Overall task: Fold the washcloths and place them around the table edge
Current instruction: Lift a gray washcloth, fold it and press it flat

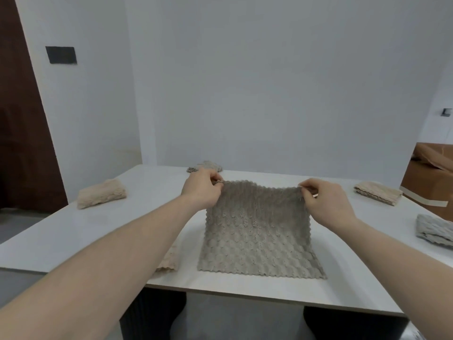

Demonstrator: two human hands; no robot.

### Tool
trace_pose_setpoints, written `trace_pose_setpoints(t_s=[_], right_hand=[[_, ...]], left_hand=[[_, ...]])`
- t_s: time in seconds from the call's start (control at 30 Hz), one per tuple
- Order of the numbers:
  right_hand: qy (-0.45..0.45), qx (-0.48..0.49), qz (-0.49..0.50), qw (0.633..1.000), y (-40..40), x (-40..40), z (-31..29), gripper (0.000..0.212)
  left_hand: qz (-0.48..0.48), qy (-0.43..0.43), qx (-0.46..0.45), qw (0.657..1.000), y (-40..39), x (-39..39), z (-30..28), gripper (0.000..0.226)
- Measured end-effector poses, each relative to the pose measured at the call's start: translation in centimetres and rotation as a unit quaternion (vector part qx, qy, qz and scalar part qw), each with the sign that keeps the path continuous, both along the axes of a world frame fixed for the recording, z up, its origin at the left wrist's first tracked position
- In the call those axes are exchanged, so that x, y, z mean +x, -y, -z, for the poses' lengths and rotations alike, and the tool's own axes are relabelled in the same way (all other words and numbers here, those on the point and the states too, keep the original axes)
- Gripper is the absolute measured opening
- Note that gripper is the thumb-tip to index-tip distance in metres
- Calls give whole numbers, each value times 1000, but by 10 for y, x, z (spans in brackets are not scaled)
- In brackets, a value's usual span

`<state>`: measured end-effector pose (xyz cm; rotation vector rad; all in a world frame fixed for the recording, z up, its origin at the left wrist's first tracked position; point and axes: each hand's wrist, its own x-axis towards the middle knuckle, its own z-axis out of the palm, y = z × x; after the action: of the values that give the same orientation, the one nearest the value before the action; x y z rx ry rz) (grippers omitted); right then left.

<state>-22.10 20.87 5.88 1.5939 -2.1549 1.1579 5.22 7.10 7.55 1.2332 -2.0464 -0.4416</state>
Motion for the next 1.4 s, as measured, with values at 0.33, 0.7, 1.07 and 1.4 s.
trace_pose_setpoints(t_s=[0.33, 0.7, 1.07, 1.4], right_hand=[[-34, 108, -35, 993, -59, 10, 39, 18], [-26, 168, -46, 984, -97, 20, 67, 19], [76, 120, -22, 990, -108, 32, 101, 19], [84, 110, -14, 990, -100, 37, 80, 8]], left_hand=[[58, 83, -28, 994, -41, 36, 36, 9], [77, 181, -81, 977, -87, 62, 74, 16], [58, 216, -46, 973, -98, 60, 95, 15], [48, 180, -20, 982, -92, 41, 75, 54]])
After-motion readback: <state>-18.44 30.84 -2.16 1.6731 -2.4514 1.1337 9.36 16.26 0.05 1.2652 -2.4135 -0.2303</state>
